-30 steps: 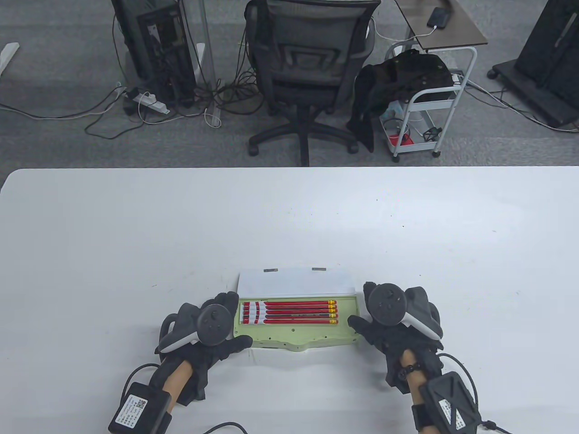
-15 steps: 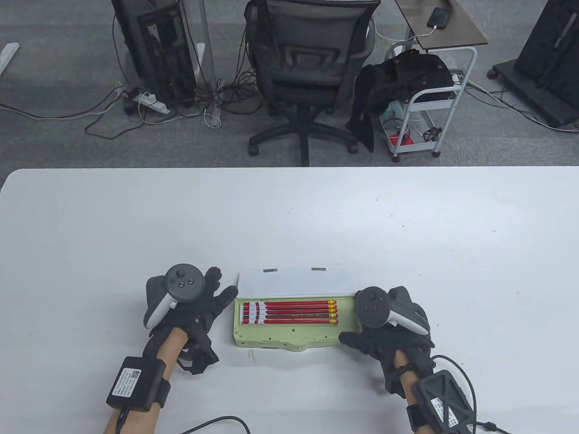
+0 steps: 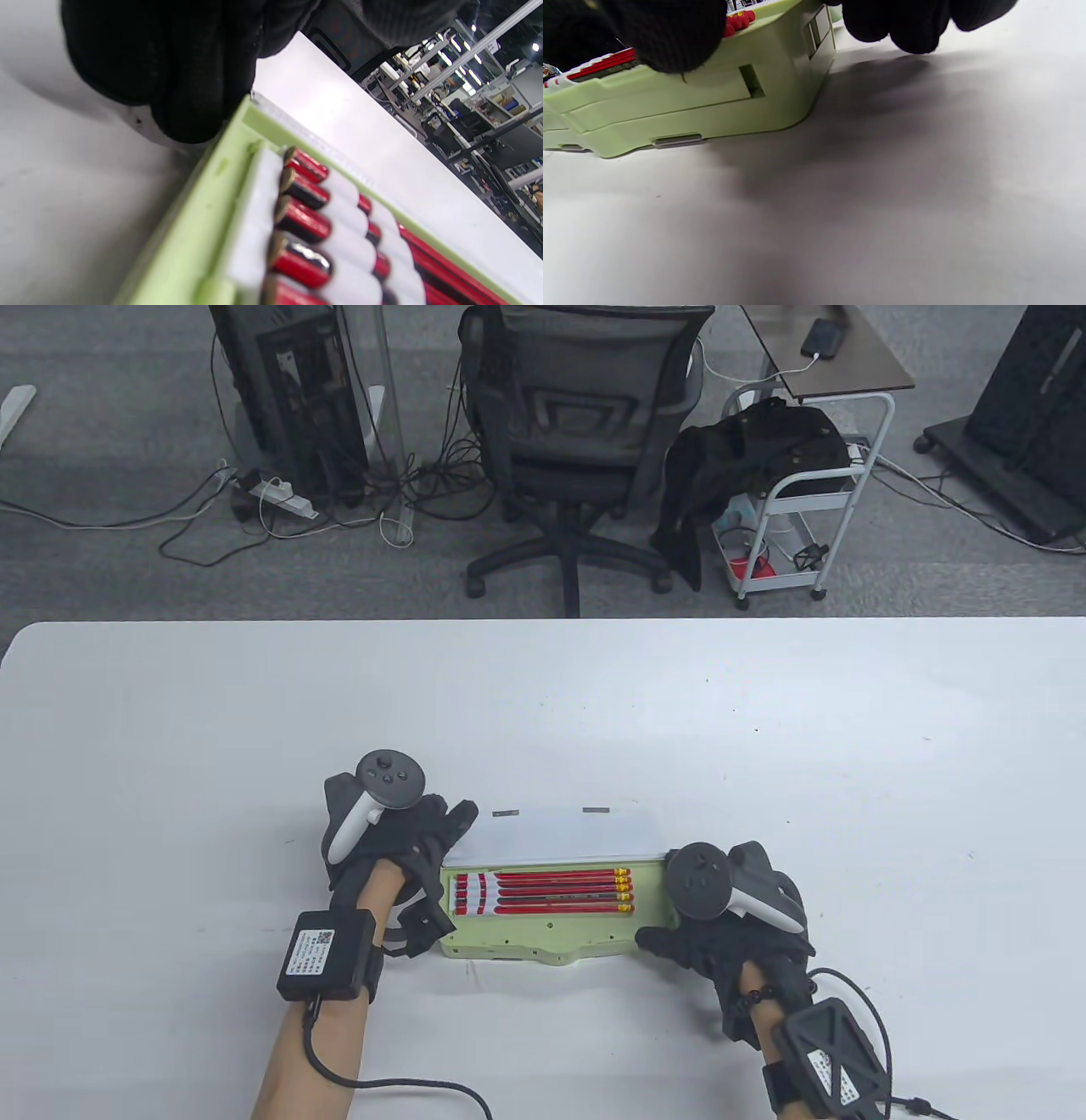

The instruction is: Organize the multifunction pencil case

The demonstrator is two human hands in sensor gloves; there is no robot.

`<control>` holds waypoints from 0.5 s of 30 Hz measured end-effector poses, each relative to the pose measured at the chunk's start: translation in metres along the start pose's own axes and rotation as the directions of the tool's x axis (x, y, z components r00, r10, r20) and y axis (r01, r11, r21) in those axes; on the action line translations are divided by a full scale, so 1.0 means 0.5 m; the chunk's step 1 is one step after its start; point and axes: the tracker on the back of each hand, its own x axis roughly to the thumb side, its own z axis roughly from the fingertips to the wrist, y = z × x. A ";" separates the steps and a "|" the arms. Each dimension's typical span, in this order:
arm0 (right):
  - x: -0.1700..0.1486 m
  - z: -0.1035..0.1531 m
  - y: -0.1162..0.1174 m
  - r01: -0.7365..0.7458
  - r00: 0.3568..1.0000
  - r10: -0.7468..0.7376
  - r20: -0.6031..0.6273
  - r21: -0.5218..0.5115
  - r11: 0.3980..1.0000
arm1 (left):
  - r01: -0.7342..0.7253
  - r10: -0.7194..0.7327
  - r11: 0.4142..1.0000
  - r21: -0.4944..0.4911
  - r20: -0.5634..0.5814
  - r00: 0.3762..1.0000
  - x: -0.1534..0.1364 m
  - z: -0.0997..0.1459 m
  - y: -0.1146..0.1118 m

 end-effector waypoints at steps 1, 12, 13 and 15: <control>0.000 0.000 0.000 -0.002 1.000 0.002 -0.001 -0.002 1.000 | -0.005 0.005 1.000 0.006 -0.006 1.000 0.000 -0.001 0.001; 0.004 -0.001 -0.003 -0.020 1.000 0.019 -0.014 -0.049 0.999 | -0.208 0.205 0.976 0.059 0.057 0.977 0.008 0.016 0.038; 0.006 0.000 -0.003 -0.024 1.000 0.023 -0.016 -0.066 0.998 | -0.205 0.200 0.977 0.064 0.079 0.977 0.013 0.022 0.041; 0.009 0.001 -0.004 -0.052 0.998 0.049 -0.025 -0.092 0.994 | -0.185 0.171 0.976 0.115 0.121 0.978 0.022 0.043 0.050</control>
